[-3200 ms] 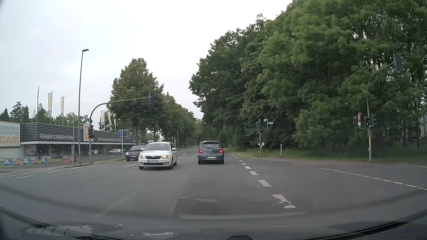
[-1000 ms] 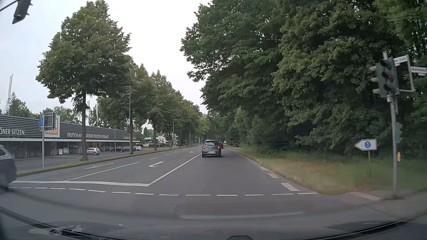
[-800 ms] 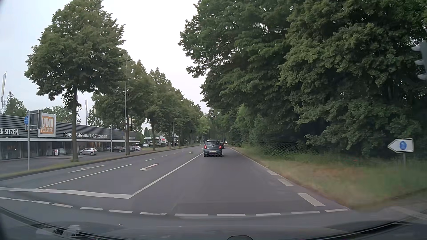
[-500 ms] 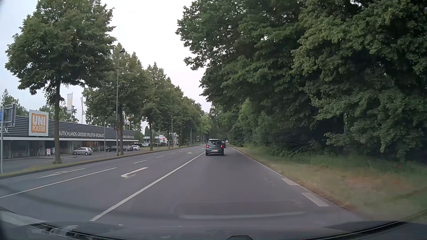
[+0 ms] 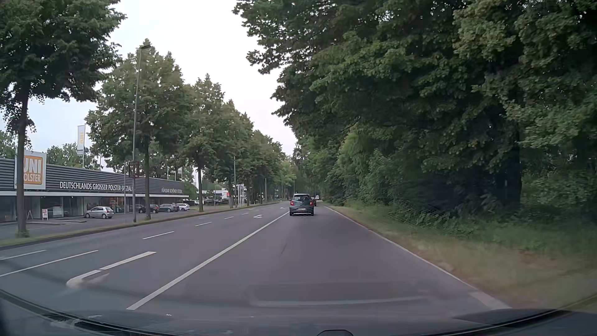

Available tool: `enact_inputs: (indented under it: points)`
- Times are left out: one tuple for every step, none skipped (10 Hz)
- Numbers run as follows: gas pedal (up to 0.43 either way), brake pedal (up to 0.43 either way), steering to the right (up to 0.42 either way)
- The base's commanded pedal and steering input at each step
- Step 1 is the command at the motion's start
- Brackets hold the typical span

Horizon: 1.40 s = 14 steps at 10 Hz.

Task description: Follow the waypoints while adhering to traffic rules and regulations

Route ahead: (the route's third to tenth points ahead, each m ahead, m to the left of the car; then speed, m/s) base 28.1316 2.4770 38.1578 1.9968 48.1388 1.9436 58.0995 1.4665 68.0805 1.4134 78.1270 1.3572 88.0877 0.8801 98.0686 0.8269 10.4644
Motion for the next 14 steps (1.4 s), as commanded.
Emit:
enact_inputs:
  points:
    - [0.240, 0.000, -0.004]
    - [0.240, 0.000, -0.005]
    - [0.240, 0.000, -0.004]
    - [0.240, 0.000, -0.005]
    - [0.240, 0.000, -0.004]
    - [0.240, 0.000, -0.004]
    - [0.240, 0.000, -0.005]
    - [0.240, 0.000, -0.005]
    - [0.240, 0.000, -0.005]
    - [0.240, 0.000, -0.005]
    - [0.240, 0.000, -0.004]
    - [0.240, 0.000, -0.004]
    - [0.240, 0.000, -0.003]
    - [0.240, 0.000, -0.004]
